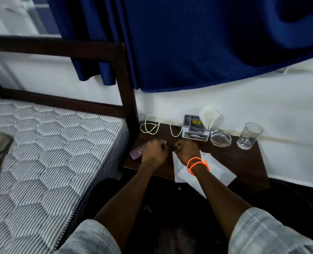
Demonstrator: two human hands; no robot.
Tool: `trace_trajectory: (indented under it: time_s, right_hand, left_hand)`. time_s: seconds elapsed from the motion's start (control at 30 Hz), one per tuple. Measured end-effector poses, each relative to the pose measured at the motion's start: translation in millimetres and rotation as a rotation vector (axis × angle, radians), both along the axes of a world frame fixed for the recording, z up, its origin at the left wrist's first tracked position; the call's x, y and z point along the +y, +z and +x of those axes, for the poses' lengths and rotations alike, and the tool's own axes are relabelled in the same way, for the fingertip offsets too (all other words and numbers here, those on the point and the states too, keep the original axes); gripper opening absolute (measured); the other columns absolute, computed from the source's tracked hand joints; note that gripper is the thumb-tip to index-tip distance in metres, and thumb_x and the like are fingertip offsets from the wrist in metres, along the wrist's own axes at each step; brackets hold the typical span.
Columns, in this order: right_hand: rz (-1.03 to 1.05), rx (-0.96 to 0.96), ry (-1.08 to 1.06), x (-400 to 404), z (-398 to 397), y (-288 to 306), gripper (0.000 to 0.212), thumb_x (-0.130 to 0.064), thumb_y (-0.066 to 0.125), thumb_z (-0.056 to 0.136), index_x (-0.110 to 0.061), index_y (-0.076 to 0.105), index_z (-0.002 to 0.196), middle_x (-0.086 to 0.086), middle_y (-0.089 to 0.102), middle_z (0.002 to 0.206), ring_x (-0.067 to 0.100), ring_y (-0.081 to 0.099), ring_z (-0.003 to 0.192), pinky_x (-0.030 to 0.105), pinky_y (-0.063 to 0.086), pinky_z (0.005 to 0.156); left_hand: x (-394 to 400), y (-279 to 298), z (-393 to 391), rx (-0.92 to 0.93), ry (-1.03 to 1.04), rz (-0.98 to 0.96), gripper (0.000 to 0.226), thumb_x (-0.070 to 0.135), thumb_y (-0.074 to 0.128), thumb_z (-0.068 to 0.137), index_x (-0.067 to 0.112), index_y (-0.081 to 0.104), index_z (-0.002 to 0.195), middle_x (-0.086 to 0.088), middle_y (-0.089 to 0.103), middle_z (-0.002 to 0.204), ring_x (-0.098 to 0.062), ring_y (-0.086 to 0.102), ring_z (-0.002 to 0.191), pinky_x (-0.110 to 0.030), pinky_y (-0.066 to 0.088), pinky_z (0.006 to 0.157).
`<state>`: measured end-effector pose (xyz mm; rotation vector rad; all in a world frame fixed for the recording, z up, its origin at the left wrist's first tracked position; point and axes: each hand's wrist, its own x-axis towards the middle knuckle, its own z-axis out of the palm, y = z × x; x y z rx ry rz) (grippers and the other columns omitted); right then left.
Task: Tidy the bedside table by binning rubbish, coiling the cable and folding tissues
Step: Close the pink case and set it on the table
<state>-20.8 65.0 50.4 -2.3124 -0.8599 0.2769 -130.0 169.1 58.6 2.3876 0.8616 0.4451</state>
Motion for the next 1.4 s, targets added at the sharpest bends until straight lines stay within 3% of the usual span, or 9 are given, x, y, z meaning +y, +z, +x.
trace_trajectory:
  time_s: [0.27, 0.37, 0.67, 0.87, 0.97, 1.07, 1.13, 1.23, 1.4]
  right_hand:
    - [-0.038, -0.05, 0.165, 57, -31, -17, 0.025, -0.009, 0.065, 0.075, -0.018, 0.075, 0.096, 0.011, 0.074, 0.1, 0.035, 0.066, 0.1, 0.038, 0.056, 0.082]
    - [-0.056, -0.147, 0.246, 79, -32, -23, 0.042, -0.004, 0.061, 0.077, -0.023, 0.073, 0.111, 0.008, 0.07, 0.111, 0.032, 0.057, 0.109, 0.036, 0.051, 0.093]
    - [-0.139, -0.187, 0.404, 119, -25, -40, 0.038, -0.011, 0.062, 0.078, -0.026, 0.072, 0.111, -0.005, 0.072, 0.114, 0.027, 0.054, 0.111, 0.038, 0.049, 0.096]
    - [-0.096, -0.171, 0.413, 121, -18, -40, 0.041, -0.009, 0.068, 0.076, -0.028, 0.073, 0.112, -0.004, 0.073, 0.111, 0.025, 0.053, 0.116, 0.037, 0.047, 0.1]
    - [-0.085, -0.174, 0.43, 117, -13, -30, 0.045, -0.013, 0.071, 0.076, -0.031, 0.07, 0.117, -0.002, 0.072, 0.112, 0.022, 0.053, 0.118, 0.034, 0.046, 0.101]
    - [-0.024, -0.226, 0.431, 109, -7, -10, 0.04, -0.021, 0.069, 0.08, -0.034, 0.07, 0.118, 0.0, 0.071, 0.106, 0.02, 0.056, 0.113, 0.034, 0.049, 0.096]
    - [-0.002, -0.295, 0.448, 103, -2, 7, 0.033, -0.025, 0.067, 0.084, -0.033, 0.07, 0.116, 0.001, 0.07, 0.105, 0.021, 0.056, 0.11, 0.033, 0.05, 0.093]
    - [-0.009, -0.4, 0.483, 95, 2, 35, 0.02, -0.025, 0.063, 0.089, -0.027, 0.071, 0.107, 0.002, 0.069, 0.1, 0.022, 0.056, 0.108, 0.033, 0.048, 0.084]
    - [-0.024, -0.609, 0.488, 82, -4, 73, 0.025, -0.018, 0.054, 0.094, -0.018, 0.066, 0.115, 0.004, 0.07, 0.108, 0.026, 0.056, 0.11, 0.039, 0.051, 0.082]
  left_hand:
    - [47, -24, -31, 0.085, 0.134, -0.052, 0.031, 0.031, 0.063, 0.09, 0.026, 0.074, 0.119, -0.011, 0.077, 0.11, -0.033, 0.071, 0.107, -0.04, 0.058, 0.09]
    - [65, -35, -39, 0.099, 0.15, -0.009, 0.03, 0.037, 0.063, 0.09, 0.028, 0.073, 0.116, -0.008, 0.076, 0.107, -0.032, 0.072, 0.103, -0.039, 0.058, 0.083]
    - [97, -61, -41, 0.187, 0.109, 0.038, 0.05, 0.041, 0.084, 0.069, 0.027, 0.073, 0.116, -0.006, 0.073, 0.114, -0.029, 0.068, 0.107, -0.042, 0.054, 0.092]
    - [108, -69, -33, 0.104, 0.131, -0.153, 0.057, 0.035, 0.089, 0.068, 0.02, 0.072, 0.121, -0.01, 0.076, 0.114, -0.028, 0.072, 0.108, -0.039, 0.055, 0.095]
    - [113, -63, -31, -0.003, 0.189, -0.244, 0.054, 0.035, 0.092, 0.067, 0.018, 0.075, 0.115, -0.006, 0.079, 0.104, -0.019, 0.074, 0.097, -0.026, 0.056, 0.089]
    - [114, -44, -30, -0.139, 0.257, -0.373, 0.054, 0.034, 0.096, 0.063, 0.016, 0.075, 0.11, 0.01, 0.075, 0.087, 0.011, 0.066, 0.069, 0.002, 0.044, 0.064]
    - [112, -29, -29, -0.267, 0.316, -0.501, 0.052, 0.034, 0.096, 0.063, 0.015, 0.075, 0.106, 0.014, 0.072, 0.083, 0.011, 0.068, 0.068, -0.003, 0.049, 0.063]
    - [104, -2, -27, -0.458, 0.403, -0.784, 0.054, 0.031, 0.097, 0.062, 0.012, 0.072, 0.106, -0.007, 0.078, 0.095, -0.019, 0.077, 0.088, -0.034, 0.065, 0.079]
    - [86, 43, -23, -0.608, 0.295, -1.031, 0.046, 0.012, 0.086, 0.077, -0.005, 0.069, 0.115, -0.019, 0.077, 0.107, -0.033, 0.076, 0.102, -0.05, 0.062, 0.09]
